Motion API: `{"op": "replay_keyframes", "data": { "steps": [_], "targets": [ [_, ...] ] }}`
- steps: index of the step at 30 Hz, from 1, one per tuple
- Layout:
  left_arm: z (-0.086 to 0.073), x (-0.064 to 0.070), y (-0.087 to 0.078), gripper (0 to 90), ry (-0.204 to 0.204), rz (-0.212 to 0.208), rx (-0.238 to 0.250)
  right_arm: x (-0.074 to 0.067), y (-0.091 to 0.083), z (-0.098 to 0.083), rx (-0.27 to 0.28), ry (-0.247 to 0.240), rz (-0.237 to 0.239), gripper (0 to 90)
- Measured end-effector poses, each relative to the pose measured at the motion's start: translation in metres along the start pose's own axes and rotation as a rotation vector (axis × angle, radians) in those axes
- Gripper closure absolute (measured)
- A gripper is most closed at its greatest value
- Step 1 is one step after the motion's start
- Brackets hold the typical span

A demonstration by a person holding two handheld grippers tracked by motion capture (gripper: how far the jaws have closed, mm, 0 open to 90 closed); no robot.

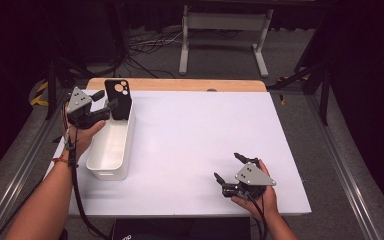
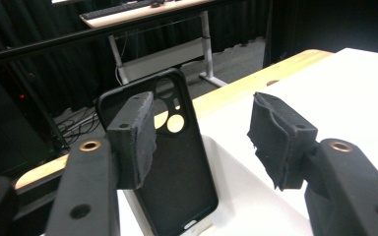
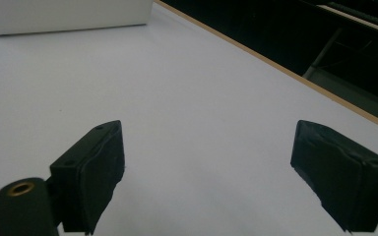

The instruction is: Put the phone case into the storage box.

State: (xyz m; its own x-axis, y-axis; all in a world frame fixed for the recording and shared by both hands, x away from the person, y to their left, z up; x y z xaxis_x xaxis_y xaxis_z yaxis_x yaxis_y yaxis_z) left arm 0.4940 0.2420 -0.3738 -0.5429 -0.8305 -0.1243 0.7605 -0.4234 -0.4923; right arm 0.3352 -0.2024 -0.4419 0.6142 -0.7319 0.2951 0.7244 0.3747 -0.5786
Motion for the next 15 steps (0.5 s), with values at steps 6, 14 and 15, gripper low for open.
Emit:
{"op": "replay_keyframes", "data": {
  "steps": [6,14,15],
  "targets": [
    [0.0,0.007,-0.004,40.3,0.029,-0.019,0.015,-0.001,0.0,0.0,0.002,-0.002,0.002,13.9],
    [0.0,0.014,-0.008,29.7,0.049,-0.025,0.024,-0.001,-0.001,0.0,0.002,-0.004,0.002,13.9],
    [-0.001,0.015,-0.008,28.4,0.045,-0.027,0.03,-0.001,-0.001,0.0,0.002,-0.005,0.003,13.9]
  ]
}}
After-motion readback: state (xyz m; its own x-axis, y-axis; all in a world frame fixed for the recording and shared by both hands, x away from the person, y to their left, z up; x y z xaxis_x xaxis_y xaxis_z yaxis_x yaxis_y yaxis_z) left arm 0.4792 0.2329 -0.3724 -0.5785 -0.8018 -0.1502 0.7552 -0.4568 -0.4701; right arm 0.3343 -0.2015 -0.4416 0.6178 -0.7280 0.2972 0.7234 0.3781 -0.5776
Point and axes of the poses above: each handheld gripper's, and its own axes: y roughly forward along the jaws, z roughly out of its top, x roughly to its right, the point moved 3 cm from there along y, roughly forward along the jaws, and after that the axes turned 15 degrees about -x, right-handed, at the moved point
